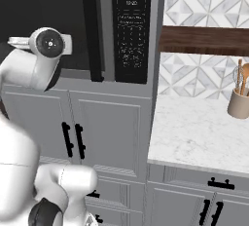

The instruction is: Open the microwave, place the bowl with waffle inside the microwave, then close the microwave door and turn it on.

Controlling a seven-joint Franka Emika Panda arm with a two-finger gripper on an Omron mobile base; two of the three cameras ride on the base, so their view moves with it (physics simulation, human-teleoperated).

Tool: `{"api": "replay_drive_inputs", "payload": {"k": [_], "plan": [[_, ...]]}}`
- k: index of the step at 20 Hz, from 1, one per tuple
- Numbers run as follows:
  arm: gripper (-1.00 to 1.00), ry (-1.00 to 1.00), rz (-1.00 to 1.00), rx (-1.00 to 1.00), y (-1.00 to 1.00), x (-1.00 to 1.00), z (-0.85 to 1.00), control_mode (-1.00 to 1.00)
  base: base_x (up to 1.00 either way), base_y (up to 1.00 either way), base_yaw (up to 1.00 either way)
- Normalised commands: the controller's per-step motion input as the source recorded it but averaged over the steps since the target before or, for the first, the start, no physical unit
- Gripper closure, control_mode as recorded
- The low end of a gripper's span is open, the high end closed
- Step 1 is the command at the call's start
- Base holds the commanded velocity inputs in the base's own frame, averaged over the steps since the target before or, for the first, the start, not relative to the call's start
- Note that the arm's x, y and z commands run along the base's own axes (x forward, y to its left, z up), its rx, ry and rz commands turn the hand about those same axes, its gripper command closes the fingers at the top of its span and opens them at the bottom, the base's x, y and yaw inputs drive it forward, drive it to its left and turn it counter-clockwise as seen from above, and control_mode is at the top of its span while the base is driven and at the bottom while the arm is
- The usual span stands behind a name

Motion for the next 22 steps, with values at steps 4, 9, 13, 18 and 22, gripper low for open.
{"api": "replay_drive_inputs", "payload": {"k": [4,9,13,18,22], "plan": [[1.0,0.21,-0.14,0.12,-0.64,-0.84,0.02,-1.0,0.0,0.0,0.0],[1.0,0.04,-0.03,0.29,-0.68,-0.1,0.0,-1.0,0.0,0.0,0.0],[1.0,0.07,-0.15,0.42,-0.88,-0.36,0.0,-1.0,0.0,0.0,0.0],[1.0,0.14,-0.3,0.46,-1.0,-0.25,-0.15,-1.0,0.0,0.0,0.0],[1.0,0.17,-0.15,0.39,-0.99,-0.01,-0.04,-1.0,0.0,0.0,0.0]]}}
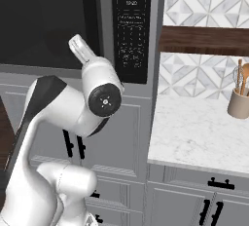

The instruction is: Open the microwave, place the bowl with waffle inside the microwave, then close the microwave door and turn it on.

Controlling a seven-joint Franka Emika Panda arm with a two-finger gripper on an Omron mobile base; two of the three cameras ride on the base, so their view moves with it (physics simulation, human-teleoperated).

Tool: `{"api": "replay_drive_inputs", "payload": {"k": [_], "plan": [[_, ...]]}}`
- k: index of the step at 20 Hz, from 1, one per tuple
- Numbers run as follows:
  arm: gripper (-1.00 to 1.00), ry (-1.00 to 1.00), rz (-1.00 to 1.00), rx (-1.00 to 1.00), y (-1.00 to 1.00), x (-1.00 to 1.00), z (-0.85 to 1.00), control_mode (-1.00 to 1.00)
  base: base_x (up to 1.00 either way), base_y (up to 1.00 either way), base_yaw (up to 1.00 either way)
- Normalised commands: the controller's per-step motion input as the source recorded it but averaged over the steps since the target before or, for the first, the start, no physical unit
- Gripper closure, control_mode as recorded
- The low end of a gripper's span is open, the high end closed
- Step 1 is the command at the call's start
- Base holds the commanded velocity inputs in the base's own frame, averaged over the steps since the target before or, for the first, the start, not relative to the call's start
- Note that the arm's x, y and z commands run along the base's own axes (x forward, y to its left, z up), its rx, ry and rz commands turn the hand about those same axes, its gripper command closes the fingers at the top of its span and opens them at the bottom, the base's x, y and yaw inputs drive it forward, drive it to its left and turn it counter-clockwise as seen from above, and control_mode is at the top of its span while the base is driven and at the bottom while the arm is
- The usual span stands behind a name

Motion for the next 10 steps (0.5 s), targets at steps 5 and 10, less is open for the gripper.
{"api": "replay_drive_inputs", "payload": {"k": [5,10], "plan": [[1.0,0.07,0.03,0.16,-0.49,0.0,-0.15,-1.0,0.0,0.0,0.0],[1.0,0.04,0.02,0.07,-0.32,0.15,-0.39,-1.0,0.0,0.0,0.0]]}}
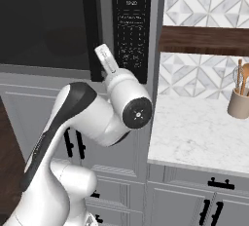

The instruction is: Open the microwave, place the bowl with waffle inside the microwave, then close the microwave door and turn it on.

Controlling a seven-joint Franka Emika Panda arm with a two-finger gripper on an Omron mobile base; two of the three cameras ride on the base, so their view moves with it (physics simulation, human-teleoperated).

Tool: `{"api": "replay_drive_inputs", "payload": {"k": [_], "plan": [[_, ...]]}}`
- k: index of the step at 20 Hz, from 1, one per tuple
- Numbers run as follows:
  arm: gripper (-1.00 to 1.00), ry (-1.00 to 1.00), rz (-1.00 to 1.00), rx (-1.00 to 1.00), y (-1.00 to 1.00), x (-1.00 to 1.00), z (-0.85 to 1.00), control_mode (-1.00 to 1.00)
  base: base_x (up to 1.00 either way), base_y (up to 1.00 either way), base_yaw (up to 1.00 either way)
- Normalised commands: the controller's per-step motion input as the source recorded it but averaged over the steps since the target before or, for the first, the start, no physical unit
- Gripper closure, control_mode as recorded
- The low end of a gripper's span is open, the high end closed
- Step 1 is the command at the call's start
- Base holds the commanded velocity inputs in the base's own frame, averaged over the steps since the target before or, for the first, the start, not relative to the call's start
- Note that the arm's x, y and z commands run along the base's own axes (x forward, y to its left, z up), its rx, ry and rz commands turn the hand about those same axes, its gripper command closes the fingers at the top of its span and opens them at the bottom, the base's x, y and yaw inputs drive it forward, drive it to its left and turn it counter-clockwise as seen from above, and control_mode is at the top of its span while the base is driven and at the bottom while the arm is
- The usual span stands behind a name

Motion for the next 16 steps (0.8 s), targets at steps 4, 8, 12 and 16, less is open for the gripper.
{"api": "replay_drive_inputs", "payload": {"k": [4,8,12,16], "plan": [[1.0,0.0,0.0,0.08,-0.47,0.29,-0.23,-1.0,0.0,0.0,0.0],[1.0,0.0,0.0,0.03,-0.17,0.47,-0.19,-1.0,0.0,0.0,0.0],[1.0,0.01,0.0,0.0,0.0,0.5,-0.09,-1.0,0.0,0.0,0.0],[1.0,0.01,0.0,0.03,-0.06,0.43,0.0,-1.0,0.0,0.0,0.0]]}}
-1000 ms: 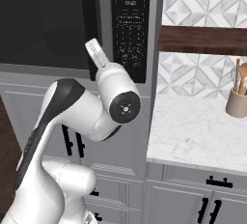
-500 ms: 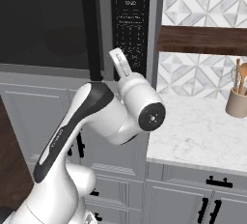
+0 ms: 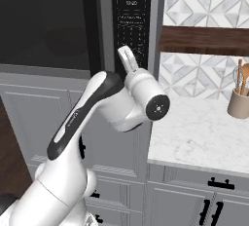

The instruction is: Open the microwave, place the bowl with waffle inside the microwave, then close the microwave door and turn it on.

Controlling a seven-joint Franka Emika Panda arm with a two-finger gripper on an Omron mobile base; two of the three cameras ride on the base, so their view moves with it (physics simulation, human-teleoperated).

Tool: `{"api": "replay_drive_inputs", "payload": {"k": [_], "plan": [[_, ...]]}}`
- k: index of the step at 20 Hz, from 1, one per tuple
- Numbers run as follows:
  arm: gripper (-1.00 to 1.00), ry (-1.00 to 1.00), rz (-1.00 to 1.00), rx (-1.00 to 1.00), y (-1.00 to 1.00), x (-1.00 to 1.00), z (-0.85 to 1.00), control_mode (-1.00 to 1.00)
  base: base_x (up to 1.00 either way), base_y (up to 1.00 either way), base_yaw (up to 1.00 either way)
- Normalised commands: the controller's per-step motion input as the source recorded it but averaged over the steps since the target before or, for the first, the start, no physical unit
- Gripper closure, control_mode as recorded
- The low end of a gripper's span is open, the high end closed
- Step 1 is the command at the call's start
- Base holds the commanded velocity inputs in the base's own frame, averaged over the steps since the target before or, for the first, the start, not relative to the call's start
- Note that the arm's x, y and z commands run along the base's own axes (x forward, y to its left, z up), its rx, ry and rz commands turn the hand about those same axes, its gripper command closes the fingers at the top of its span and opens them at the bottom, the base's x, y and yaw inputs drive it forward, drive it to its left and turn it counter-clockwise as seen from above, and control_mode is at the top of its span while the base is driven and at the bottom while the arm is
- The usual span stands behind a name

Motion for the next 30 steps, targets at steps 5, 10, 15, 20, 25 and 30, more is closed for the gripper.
{"api": "replay_drive_inputs", "payload": {"k": [5,10,15,20,25,30], "plan": [[1.0,0.0,0.0,0.03,-0.15,0.44,-0.1,-1.0,0.0,0.0,0.0],[1.0,0.0,0.0,0.0,-0.02,0.44,-0.18,-1.0,0.0,0.0,0.0],[1.0,0.0,0.0,0.03,-0.1,0.52,-0.09,-1.0,0.0,0.0,0.0],[1.0,0.0,0.0,0.03,-0.12,0.55,-0.16,-1.0,0.0,0.0,0.0],[1.0,0.0,0.0,0.0,-0.12,0.33,-0.21,-1.0,0.0,0.0,0.0],[1.0,-0.09,0.0,0.0,-0.02,-0.85,0.01,-1.0,0.0,0.0,0.0]]}}
